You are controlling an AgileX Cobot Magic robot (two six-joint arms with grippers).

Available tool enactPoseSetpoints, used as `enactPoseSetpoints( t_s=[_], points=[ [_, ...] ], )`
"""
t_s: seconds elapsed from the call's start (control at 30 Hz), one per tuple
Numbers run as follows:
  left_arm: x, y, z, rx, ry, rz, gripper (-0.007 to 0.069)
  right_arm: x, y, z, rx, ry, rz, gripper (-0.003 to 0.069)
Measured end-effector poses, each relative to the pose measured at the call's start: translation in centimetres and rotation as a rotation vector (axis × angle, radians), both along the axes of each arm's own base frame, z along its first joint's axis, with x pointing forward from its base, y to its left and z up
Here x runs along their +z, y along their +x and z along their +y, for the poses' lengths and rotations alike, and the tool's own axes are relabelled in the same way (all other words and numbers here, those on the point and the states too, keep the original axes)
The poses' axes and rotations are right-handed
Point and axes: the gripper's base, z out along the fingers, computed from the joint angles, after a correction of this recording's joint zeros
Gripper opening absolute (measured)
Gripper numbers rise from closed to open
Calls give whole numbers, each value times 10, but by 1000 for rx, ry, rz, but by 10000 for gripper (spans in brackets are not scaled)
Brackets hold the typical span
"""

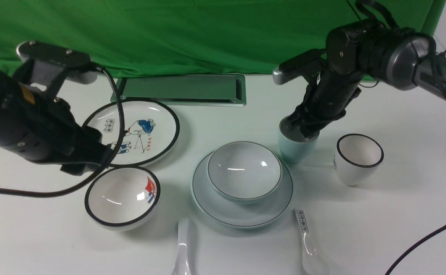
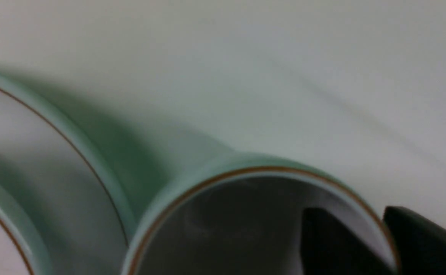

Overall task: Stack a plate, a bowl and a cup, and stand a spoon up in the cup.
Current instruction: Use the right arm to grab a blue teacup, then use the right arm to put the blue teacup into the blue rice bowl in the middle

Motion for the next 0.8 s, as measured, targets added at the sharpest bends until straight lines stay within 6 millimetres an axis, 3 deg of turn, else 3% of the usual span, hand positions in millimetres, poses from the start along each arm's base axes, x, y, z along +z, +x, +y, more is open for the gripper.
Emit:
enactPoseSetpoints(
  t_s=[0.03, 0.1, 0.33, 0.43, 0.57, 0.8],
  points=[
    [0, 0, 0, 0, 0, 0, 323, 1, -1, 0, 5, 0, 9, 113],
    [0, 0, 0, 0, 0, 0, 323, 6, -1, 2, 11, 13, 15, 82],
    [1, 1, 0, 1, -3, -16, 324, 83, -19, 12, 128, 177, -4, 81],
    [2, 3, 0, 2, -7, -33, 325, 99, -33, 19, 198, 256, 45, 81],
    [2, 4, -1, 3, -10, -48, 325, 91, -41, 33, 251, 268, 103, 81],
    [3, 4, -1, 4, -14, -50, 325, 41, -45, 73, 325, 206, 191, 81]
  ],
)
